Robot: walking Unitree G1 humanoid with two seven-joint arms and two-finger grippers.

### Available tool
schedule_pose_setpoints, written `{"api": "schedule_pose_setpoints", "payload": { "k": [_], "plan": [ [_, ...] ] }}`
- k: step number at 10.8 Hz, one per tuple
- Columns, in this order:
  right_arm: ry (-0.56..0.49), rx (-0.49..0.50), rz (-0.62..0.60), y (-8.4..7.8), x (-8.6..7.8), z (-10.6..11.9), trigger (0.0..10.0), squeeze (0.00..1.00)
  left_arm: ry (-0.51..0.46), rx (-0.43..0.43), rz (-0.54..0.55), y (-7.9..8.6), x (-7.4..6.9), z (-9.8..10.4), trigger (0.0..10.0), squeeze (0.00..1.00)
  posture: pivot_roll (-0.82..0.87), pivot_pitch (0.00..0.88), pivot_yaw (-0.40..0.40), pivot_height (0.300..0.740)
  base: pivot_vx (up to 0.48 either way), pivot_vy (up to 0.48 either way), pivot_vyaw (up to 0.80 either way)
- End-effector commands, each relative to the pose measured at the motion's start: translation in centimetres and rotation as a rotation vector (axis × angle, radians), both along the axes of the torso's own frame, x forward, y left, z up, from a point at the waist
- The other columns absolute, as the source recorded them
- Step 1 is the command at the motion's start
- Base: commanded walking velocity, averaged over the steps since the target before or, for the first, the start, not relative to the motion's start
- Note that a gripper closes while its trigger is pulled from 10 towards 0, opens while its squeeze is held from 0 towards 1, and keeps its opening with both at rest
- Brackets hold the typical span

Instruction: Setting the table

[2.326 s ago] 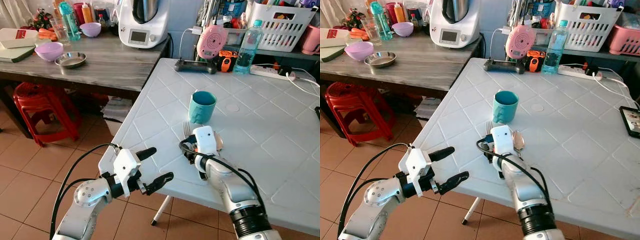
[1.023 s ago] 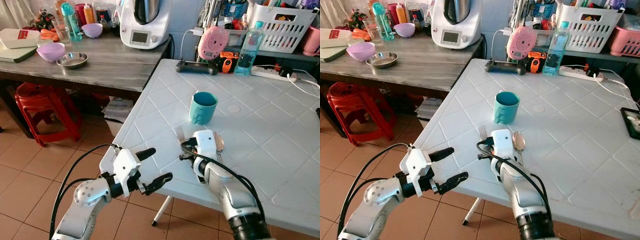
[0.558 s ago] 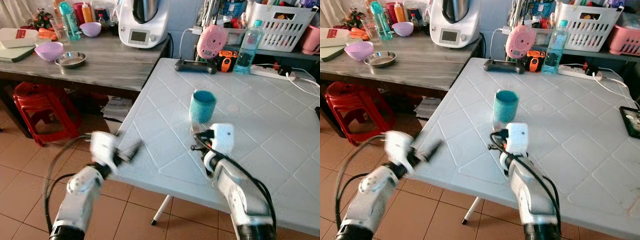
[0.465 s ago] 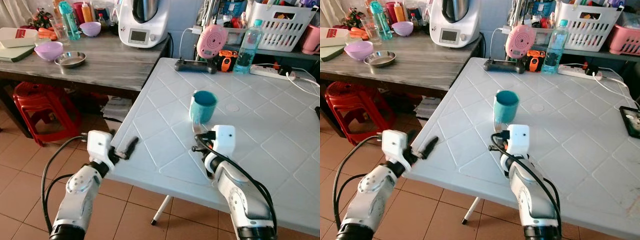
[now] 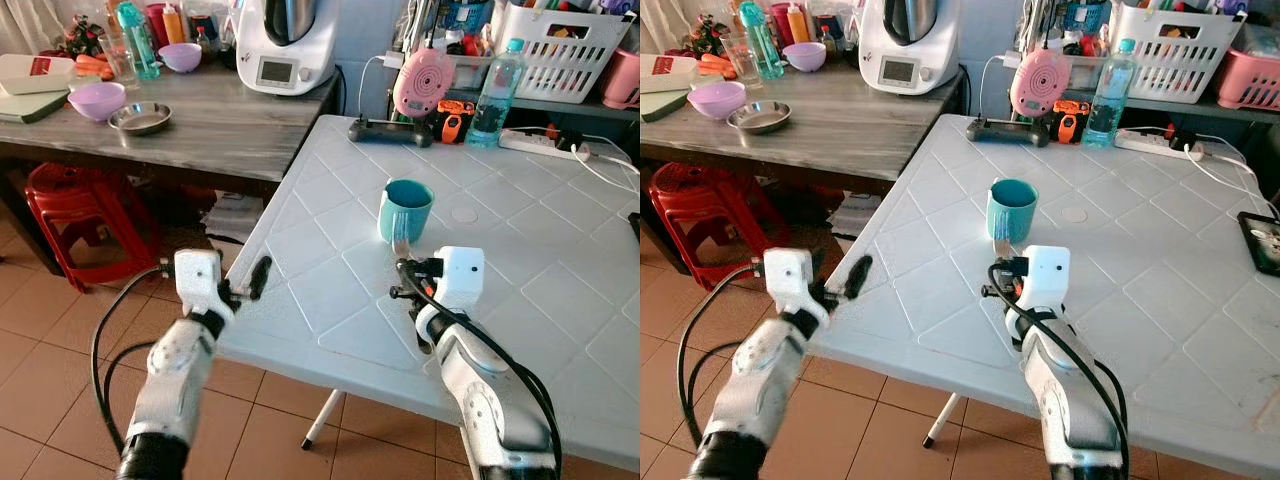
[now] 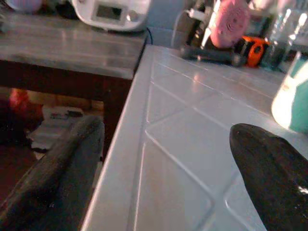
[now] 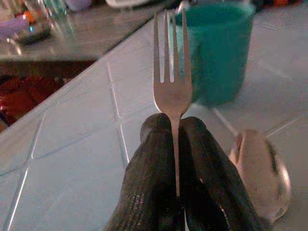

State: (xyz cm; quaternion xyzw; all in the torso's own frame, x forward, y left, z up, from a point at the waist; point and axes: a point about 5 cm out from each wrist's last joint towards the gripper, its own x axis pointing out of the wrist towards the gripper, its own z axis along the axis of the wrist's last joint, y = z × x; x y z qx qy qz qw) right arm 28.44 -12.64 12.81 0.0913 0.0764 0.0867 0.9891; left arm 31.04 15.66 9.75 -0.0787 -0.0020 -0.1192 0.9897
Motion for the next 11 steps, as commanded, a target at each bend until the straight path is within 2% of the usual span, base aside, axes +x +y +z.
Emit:
{"api": "schedule_pose_setpoints", "payload": {
  "k": [1,3,6,11],
  "plan": [
    [-0.054,0.004,-0.01,0.0,0.0,1.1,10.0,0.0,-0.003,-0.008,0.008,0.1,0.3,0.3,10.0,0.0,0.04,0.0,0.012,0.74,0.0,0.0,0.0],
    [-0.067,0.009,-0.017,-0.3,-0.1,1.3,10.0,0.0,-0.014,-0.014,-0.023,-0.3,0.6,0.4,10.0,0.0,0.04,0.0,0.014,0.74,0.0,0.135,-0.43],
    [-0.076,0.011,-0.031,-0.6,-0.5,1.1,10.0,0.0,-0.026,-0.023,-0.042,-0.7,0.9,0.7,10.0,0.0,0.03,0.0,0.018,0.74,0.0,0.329,-0.8],
    [-0.159,-0.004,-0.073,-2.0,-1.1,1.8,10.0,0.0,-0.052,-0.011,-0.021,-0.7,0.9,0.9,10.0,0.0,0.02,0.0,0.014,0.74,0.0,0.383,0.0]
  ]
}}
